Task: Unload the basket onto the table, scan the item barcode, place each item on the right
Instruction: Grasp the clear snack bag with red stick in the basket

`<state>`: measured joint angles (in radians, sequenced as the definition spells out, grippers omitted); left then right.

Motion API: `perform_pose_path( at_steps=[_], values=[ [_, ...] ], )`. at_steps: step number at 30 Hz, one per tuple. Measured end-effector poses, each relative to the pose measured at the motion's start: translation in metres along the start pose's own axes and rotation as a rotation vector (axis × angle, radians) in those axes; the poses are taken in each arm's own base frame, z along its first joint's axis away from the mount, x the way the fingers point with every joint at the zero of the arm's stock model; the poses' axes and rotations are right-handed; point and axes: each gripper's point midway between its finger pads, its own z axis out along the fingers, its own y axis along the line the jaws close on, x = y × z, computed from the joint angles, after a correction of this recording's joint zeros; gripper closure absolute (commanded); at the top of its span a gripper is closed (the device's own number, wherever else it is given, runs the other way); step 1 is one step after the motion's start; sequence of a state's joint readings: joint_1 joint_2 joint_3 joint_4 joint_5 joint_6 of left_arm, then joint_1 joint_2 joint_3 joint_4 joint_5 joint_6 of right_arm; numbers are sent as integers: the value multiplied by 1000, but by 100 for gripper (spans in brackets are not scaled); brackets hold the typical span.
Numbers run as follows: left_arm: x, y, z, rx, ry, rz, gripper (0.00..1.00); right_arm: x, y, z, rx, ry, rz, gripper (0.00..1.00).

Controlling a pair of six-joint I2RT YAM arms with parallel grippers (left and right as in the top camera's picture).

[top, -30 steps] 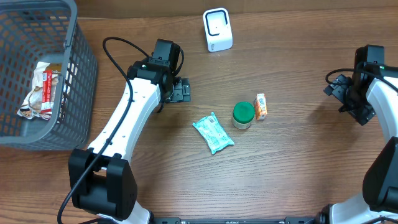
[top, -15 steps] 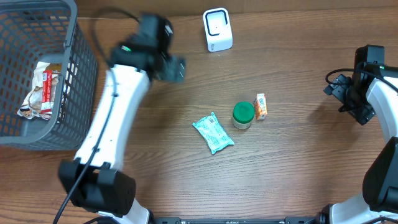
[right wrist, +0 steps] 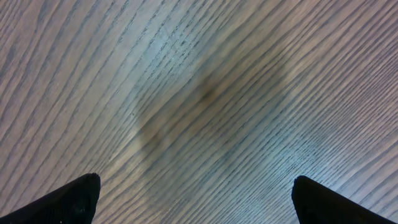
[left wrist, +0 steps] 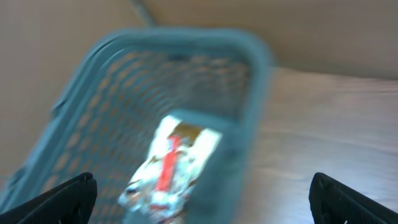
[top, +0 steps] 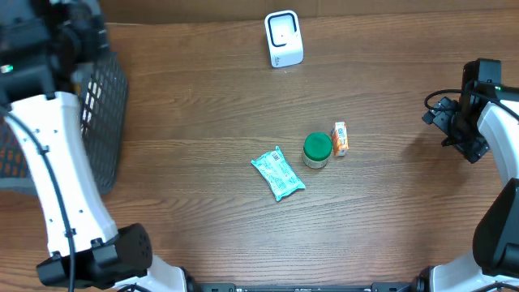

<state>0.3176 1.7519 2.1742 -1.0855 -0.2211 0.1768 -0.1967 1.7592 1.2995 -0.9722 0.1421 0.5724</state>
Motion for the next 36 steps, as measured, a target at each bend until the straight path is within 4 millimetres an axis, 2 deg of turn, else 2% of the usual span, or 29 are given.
perform_pose_path(
  at_steps=[3,6,9,12,15,24,32,36],
  values=[
    [14,41,9,-62,37,-46,0,0,0,0,0,0,0,0],
    [27,69,19,-73,63,-95,0,0,0,0,0,0,0,0],
    [43,93,36,-70,103,-142,0,0,0,0,0,1,0,0],
    [61,105,59,-62,155,-170,0,0,0,0,0,1,0,0],
    [81,104,91,-37,224,-181,0,0,0,0,0,1,0,0],
    [151,78,186,59,436,-115,0,0,0,0,0,1,0,0],
    [199,65,245,94,525,-39,0,0,0,0,0,0,0,0],
    [218,59,264,110,557,-20,0,0,0,0,0,1,-1,0]
  ],
)
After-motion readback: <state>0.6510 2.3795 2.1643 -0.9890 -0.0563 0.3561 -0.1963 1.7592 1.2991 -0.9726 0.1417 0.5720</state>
